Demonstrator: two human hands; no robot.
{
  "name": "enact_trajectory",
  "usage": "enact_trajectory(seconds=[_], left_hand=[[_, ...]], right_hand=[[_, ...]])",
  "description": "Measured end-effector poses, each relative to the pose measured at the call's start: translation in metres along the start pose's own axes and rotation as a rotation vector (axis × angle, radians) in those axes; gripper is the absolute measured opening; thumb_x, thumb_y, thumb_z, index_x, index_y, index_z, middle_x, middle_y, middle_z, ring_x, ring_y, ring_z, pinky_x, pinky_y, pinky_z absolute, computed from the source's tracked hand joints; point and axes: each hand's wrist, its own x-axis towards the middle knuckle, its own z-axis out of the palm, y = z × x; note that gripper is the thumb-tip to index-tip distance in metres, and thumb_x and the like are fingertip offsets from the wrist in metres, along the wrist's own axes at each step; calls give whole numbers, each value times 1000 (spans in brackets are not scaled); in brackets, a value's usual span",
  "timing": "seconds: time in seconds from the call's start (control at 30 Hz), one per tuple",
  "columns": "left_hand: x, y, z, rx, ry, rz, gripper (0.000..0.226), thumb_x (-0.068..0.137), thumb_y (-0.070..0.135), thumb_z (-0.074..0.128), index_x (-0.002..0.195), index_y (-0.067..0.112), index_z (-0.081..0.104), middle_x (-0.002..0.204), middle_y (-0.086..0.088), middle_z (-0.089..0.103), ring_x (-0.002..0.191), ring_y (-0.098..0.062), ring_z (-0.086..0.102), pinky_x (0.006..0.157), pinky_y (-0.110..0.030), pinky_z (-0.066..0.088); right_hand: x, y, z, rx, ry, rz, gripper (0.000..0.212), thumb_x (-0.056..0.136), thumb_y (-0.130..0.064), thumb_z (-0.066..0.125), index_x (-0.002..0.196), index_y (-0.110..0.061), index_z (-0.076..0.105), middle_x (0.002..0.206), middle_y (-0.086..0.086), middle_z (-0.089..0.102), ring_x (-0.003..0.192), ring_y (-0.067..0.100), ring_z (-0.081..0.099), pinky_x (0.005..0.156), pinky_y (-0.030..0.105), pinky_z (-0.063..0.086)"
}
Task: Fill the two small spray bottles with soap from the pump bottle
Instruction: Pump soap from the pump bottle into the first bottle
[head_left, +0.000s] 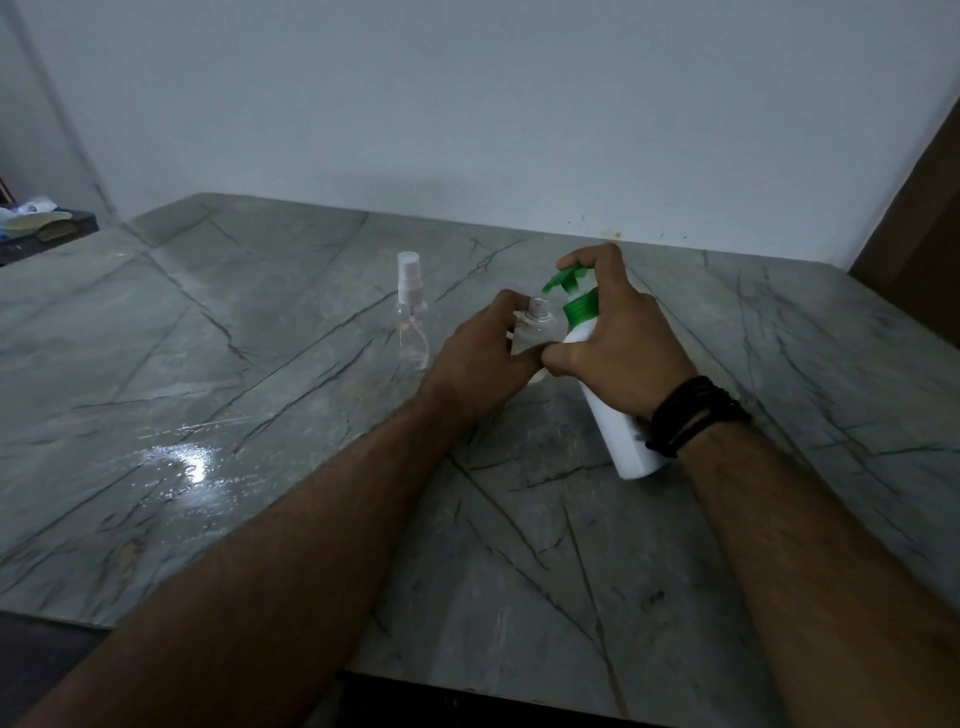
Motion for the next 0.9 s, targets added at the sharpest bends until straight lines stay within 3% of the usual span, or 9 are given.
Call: enact_trajectory(seconds=[0.13, 0.37, 0.9], left_hand=[[0, 0, 0, 4, -10, -5, 45, 86, 36, 70, 123, 19, 49, 121, -3, 64, 97, -17, 64, 83, -36, 56], [0, 1, 0, -10, -5, -17, 43, 86, 35, 71, 121, 21, 50, 120, -2, 64, 95, -16, 64, 80, -31, 55], [1, 1, 1, 6, -15, -11, 46, 87, 35, 70, 124, 20, 48, 123, -3, 62, 96, -14, 61, 79, -28, 53]], right_hand=[[1, 0, -1, 13, -2, -1, 70, 62, -13, 81, 118, -24, 41, 101, -3, 63, 81, 16, 65, 74, 36, 57], [-1, -1, -1, 17, -4, -7, 76, 65, -12, 82, 127, -28, 41, 106, -2, 65, 82, 14, 66, 74, 30, 56], [0, -1, -2, 18, -5, 10, 74, 62, -11, 82, 122, -25, 41, 105, 1, 64, 83, 18, 65, 74, 35, 58]])
